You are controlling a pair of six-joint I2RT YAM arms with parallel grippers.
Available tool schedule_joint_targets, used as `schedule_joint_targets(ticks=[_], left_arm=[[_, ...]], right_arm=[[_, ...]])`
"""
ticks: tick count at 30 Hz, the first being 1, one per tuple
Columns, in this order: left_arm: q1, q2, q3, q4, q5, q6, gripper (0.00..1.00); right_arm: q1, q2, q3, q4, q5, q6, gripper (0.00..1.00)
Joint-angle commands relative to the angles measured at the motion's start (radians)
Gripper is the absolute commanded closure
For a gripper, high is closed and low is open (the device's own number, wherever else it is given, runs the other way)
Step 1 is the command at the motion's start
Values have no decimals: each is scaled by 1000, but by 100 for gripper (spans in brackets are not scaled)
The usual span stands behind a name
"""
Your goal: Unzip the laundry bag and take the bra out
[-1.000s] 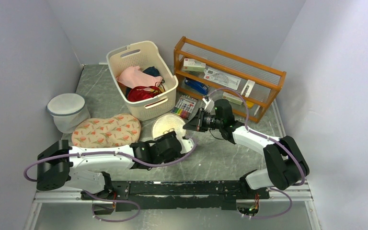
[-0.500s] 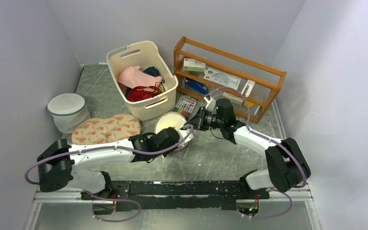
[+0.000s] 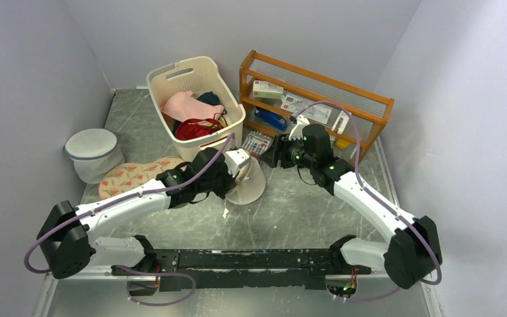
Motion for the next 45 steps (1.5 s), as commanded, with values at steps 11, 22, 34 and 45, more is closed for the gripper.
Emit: schedule_joint_targets(ticks=[11,22,34,45], left_arm=[[165,34,54,23,332,-108,93],[192,34,51,22,376,-116,93],[196,36,51,26,401,-119,93],[198,35,50,27,398,-119,93]], right_arm=[[720,-185,-83,122,821,-644,37],[853,37,-46,192,1069,-805,52],[845,98,-63,303,1042,-812,57],[750,83,-99,301,961,-743,55]])
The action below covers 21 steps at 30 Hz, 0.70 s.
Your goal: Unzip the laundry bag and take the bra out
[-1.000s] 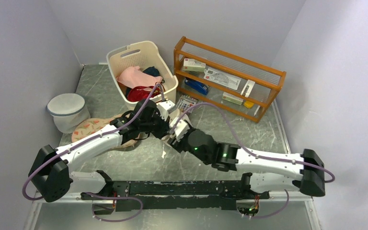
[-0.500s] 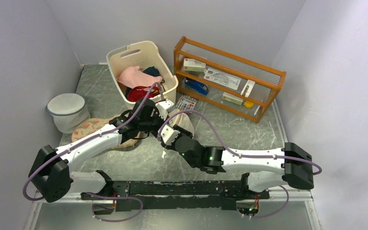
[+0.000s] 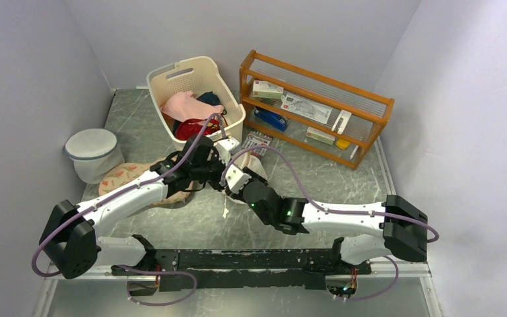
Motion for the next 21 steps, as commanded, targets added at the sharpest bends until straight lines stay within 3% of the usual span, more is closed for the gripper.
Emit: schedule_joint_targets(ticks=[1,8,21], left_arm=[[8,7,27,18,29,-12,93],[12,5,25,19,26,-14,93],[12,18,27,19,39,-12,93]], right_arm=[[-30,-16,-7,22,-42,42,55],[-42,-31,-3,23,-53,46,60],[-45,-67,0,-3,-33,68,93]])
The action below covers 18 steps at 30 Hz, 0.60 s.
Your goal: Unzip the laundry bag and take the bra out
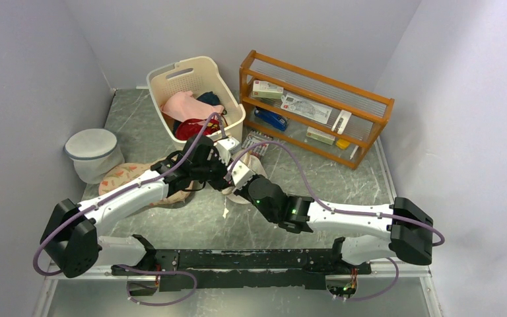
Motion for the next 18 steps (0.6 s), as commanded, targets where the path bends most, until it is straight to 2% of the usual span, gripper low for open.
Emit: schedule_joint_targets(ticks=[1,5,18], left_arm=[[5,7,26,17,36,-8,93],[6,10,27,17,36,-7,93],[7,8,27,21,50,-4,93]], right_arm=[[-10,-17,2,2,20,13,95],[-14,-18,0,7,6,14,100],[-67,-17,-5,22,-80,37,96]])
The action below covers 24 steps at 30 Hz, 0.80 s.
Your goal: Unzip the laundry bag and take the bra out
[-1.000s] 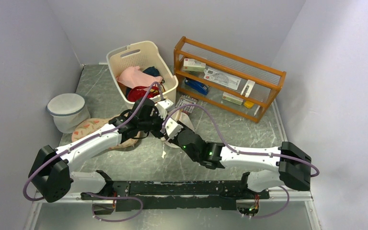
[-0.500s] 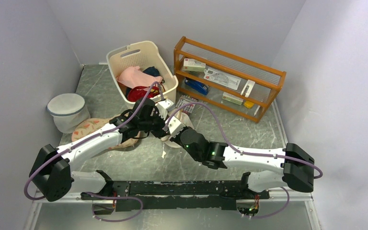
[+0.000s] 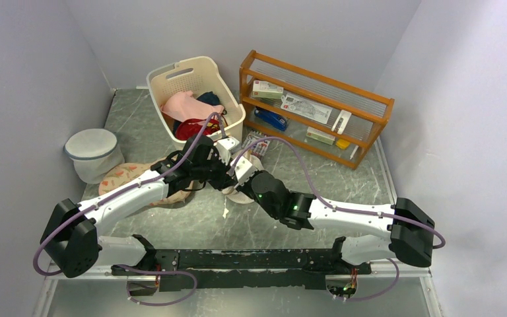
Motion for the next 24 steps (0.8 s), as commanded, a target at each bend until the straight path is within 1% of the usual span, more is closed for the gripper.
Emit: schedule_joint_targets(ticks=[1,11,13,16,19,24], left_arm=[[6,7,26,11,49,-4,93],[7,8,25,13,53,-3,93],[6,8,27,13,51,-2,93],[6,10,27,7,30,4,93],[6,14,32,-3,23,9,93],[7,20,42,-24,2,18,93]], right_arm=[[-19,-8,-3,25,-15,10,96],[-28,0,-6,30,-42,22,95],[-28,-1,-6,25,-44,21,100],[-36,-19,-10,25,-11,28,100],[-90,-60,-21,22,-32,67,100],[-236,-114,-41,5,-168,181,100]])
